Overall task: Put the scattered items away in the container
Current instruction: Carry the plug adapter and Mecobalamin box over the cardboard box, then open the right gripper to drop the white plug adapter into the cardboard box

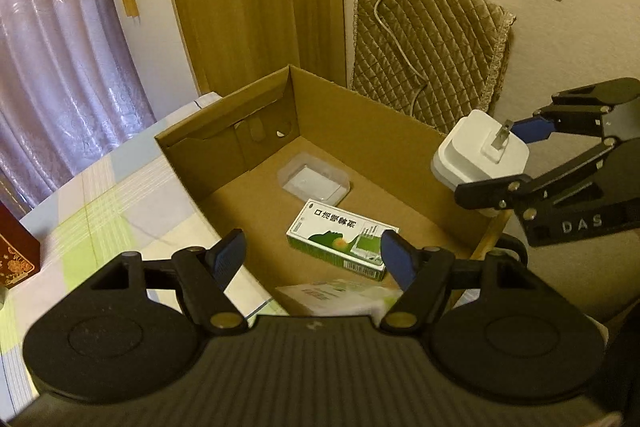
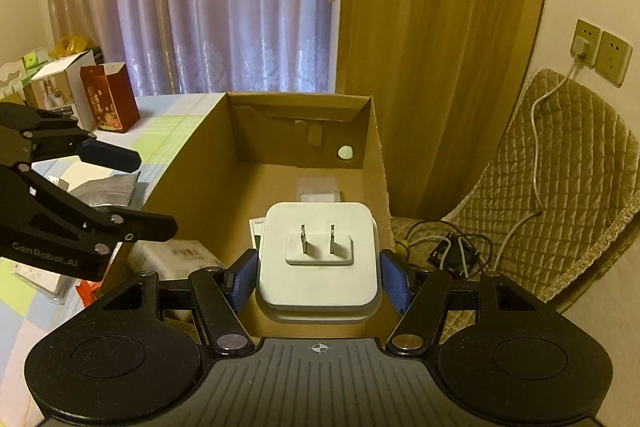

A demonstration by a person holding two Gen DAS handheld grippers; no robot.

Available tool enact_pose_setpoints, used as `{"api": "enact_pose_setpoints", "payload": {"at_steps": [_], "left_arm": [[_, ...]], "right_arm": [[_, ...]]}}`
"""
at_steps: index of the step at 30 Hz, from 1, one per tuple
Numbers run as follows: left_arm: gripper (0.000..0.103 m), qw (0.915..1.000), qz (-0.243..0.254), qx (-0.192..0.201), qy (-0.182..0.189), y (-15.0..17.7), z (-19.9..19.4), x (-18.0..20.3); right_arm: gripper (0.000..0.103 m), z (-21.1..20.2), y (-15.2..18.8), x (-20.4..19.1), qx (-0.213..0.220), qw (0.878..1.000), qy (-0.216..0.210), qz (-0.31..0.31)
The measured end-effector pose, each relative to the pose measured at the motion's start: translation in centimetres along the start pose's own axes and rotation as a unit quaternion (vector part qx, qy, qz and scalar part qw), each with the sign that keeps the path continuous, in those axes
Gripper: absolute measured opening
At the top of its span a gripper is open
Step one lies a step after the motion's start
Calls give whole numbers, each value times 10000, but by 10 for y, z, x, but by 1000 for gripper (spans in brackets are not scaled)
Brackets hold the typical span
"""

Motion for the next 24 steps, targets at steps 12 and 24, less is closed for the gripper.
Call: {"api": "enact_pose_setpoints", "payload": {"at_steps": [12, 24], "left_arm": [[70, 9998, -175, 72, -79, 22, -18, -18], [70, 9996, -246, 74, -116, 33, -27, -26]], "right_arm": [[67, 5, -12, -9, -31, 9999, -38, -93], [67, 14, -18, -18, -142, 9998, -88, -130]]}}
Point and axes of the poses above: each gripper's, at about its wrist camera, not at the fingertips, and z roughly the way its jaws point, x to its right, y to its underside, the point moved 2 cm from there along z, roughly the way its jaws point, and after that the axes turned 15 degrees about -x, right-handed, at the moved point
